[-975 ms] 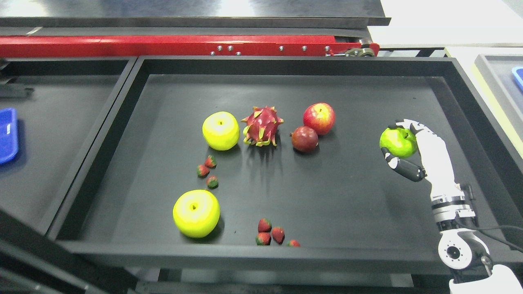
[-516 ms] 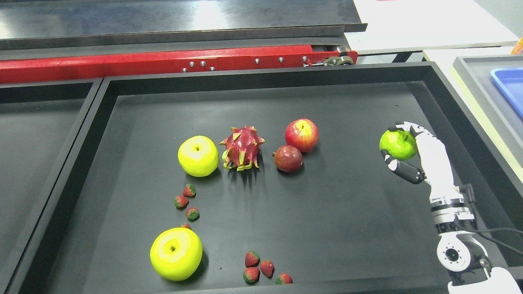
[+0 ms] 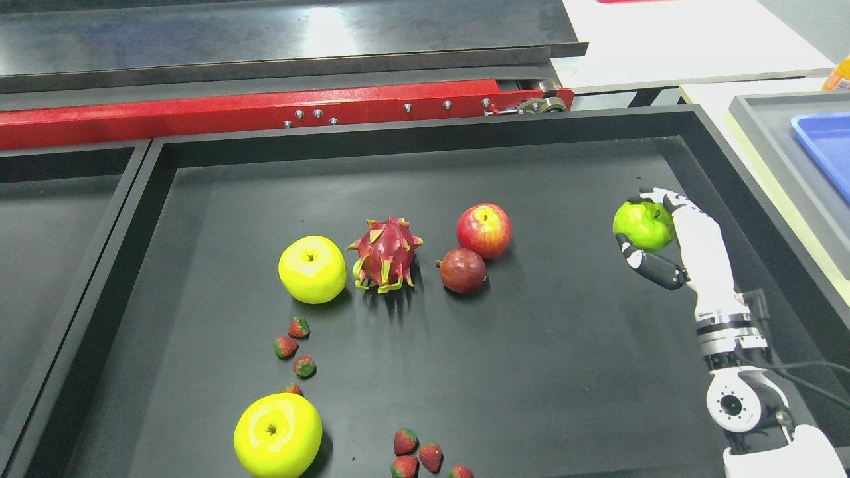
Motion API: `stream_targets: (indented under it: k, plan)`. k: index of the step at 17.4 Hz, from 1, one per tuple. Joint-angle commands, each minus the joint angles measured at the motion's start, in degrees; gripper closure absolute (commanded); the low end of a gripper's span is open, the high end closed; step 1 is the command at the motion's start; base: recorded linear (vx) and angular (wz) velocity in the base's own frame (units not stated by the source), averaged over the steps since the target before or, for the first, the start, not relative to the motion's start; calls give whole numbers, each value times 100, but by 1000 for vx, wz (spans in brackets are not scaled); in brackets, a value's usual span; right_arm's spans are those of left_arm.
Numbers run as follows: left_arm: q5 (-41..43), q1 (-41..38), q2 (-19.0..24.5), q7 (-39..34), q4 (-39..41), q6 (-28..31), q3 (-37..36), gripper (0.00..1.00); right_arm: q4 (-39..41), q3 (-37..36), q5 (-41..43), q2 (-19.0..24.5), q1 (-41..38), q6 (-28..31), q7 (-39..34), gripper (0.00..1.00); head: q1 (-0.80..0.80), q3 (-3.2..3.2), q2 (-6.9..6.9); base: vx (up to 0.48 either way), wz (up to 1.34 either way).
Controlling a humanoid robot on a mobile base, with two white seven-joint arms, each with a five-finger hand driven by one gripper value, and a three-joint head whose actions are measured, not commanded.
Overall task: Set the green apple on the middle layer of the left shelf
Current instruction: 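Lower the held apple onto the shelf tray near the red apple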
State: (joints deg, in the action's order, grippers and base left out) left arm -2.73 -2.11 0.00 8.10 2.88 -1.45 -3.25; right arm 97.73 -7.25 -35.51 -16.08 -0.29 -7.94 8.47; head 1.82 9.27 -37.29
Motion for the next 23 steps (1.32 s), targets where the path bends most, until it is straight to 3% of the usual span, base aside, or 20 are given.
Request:
stream_targets:
  k: [1,10,14,19,23]
  plan:
    - [0,0,100,-2,2,5,0,0,1,31,0,-9,-155,-41,-12,100,0,0,0,0,0]
    - [0,0,100,-2,-7,5,0,0,1,267,0,17,-86,-68,-30,100,0,0,0,0,0]
    - [0,0,100,-2,2,5,0,0,-34,1101,-70,8,107,-33,-721,98,0,0,0,0,0]
    - [0,0,100,-2,2,5,0,0,-613,2218,-307,52,985,-33,-1321,96,0,0,0,0,0]
    - [0,0,100,-2,-7,5,0,0,-1414,2413,-334,324,1523,-33,-1585,95,0,0,0,0,0]
